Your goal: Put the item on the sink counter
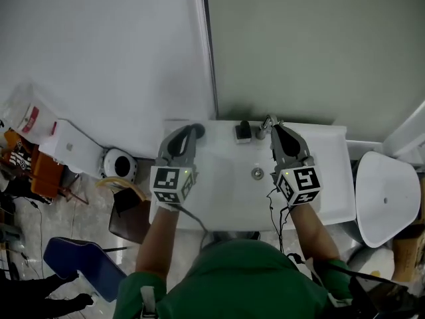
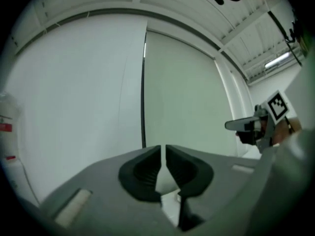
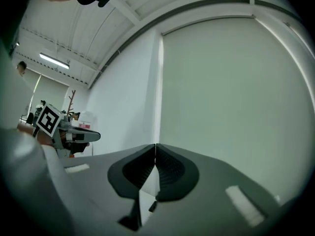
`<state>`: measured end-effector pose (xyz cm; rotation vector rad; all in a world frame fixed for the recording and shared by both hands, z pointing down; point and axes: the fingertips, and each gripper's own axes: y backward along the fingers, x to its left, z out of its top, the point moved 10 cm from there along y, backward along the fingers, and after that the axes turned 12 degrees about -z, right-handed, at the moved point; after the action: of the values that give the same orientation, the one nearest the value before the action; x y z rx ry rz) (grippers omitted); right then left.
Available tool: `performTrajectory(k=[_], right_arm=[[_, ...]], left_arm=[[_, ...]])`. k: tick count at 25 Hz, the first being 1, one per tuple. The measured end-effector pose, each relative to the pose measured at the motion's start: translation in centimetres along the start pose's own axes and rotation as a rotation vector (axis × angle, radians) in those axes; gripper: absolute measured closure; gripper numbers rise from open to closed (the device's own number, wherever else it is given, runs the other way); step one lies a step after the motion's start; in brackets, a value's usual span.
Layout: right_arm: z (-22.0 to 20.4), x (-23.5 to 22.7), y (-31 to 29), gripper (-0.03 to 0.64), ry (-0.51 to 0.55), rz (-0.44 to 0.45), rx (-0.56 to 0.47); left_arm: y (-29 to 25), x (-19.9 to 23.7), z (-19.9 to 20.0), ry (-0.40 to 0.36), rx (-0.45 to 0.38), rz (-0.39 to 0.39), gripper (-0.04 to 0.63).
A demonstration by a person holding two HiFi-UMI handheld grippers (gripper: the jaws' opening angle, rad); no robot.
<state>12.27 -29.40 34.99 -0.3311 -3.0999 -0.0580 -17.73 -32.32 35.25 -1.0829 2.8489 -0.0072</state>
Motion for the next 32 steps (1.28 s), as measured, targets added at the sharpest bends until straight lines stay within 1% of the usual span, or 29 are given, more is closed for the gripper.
performTrajectory(k=[4, 7, 11, 16, 26, 32], right_arm=[[2.1, 1.0, -0.1, 0.614, 0.006, 0.049, -0.046], [3.4, 1.0, -0.4, 0.614, -0.003, 0.054, -0.071], [3.8, 0.8, -0.4, 0.614, -0.015, 0.06, -0.078], [3.9, 0.8, -0.3, 0.614, -0.032, 0.096, -0.109], [3.0, 0.2, -0.9, 0.614, -0.037, 0.077, -0.074], [3.0, 0.0, -1.4, 0.614, -0.038, 0.08, -0.071]], left_arm=[[1.1, -1.9, 2.4, -0.005, -0.05, 0.012, 0.597], [1.2, -2.1, 3.6, -0.015, -0.061, 0.019, 0.597], [1.6, -1.9, 4.4, -0.014, -0.077, 0.051, 0.597], [1.5, -1.4, 4.3, -0.002, -0.072, 0.071, 0.597], [1.3, -1.2, 3.2, 0.025, -0.067, 0.107, 0.597], [0.9, -1.0, 3.3, 0.023, -0.068, 0.109, 0.597]])
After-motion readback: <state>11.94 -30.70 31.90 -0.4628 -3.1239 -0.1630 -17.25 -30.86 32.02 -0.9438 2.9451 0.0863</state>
